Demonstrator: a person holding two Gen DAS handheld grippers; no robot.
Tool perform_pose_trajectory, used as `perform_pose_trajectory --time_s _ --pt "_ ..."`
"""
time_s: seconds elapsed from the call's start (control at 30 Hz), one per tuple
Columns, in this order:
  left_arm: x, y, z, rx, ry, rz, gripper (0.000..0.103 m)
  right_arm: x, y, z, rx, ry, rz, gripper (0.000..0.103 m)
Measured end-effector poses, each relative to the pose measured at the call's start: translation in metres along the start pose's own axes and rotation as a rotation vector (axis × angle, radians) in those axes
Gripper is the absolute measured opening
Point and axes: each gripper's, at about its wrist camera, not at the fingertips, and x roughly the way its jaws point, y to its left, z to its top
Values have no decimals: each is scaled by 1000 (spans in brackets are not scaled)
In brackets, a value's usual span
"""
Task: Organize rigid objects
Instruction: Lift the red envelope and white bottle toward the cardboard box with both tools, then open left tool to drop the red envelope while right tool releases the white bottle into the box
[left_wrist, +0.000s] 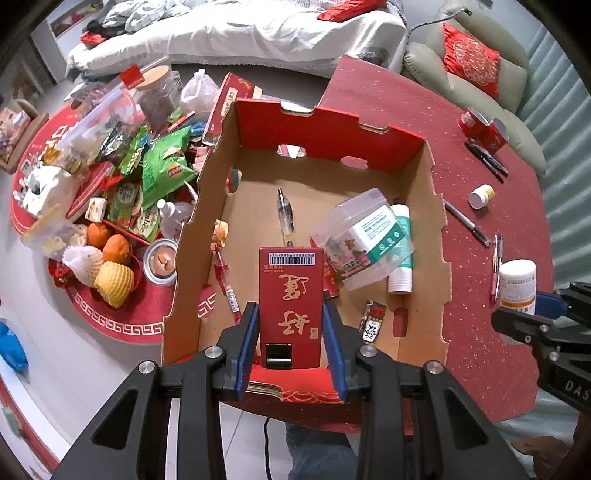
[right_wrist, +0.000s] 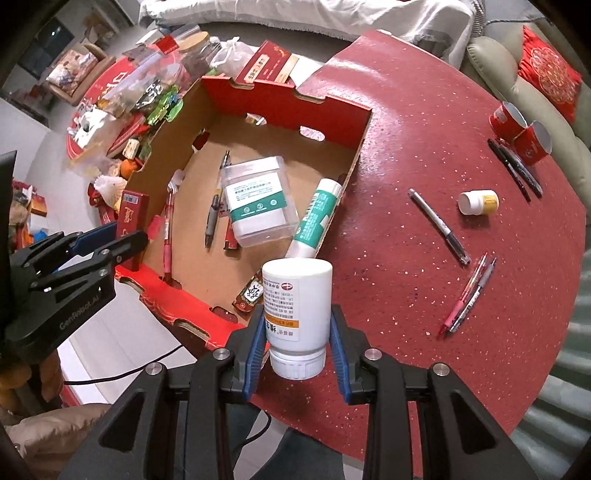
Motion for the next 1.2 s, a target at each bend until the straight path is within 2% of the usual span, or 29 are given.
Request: perform_pose_trajectory --time_s 0.37,1.2 --pt "9 16 1 -38 8 -3 37 7 8 4 -13 29 -18 34" --pt "32 12 16 18 40 10 37 22 11 17 -1 70 -12 34"
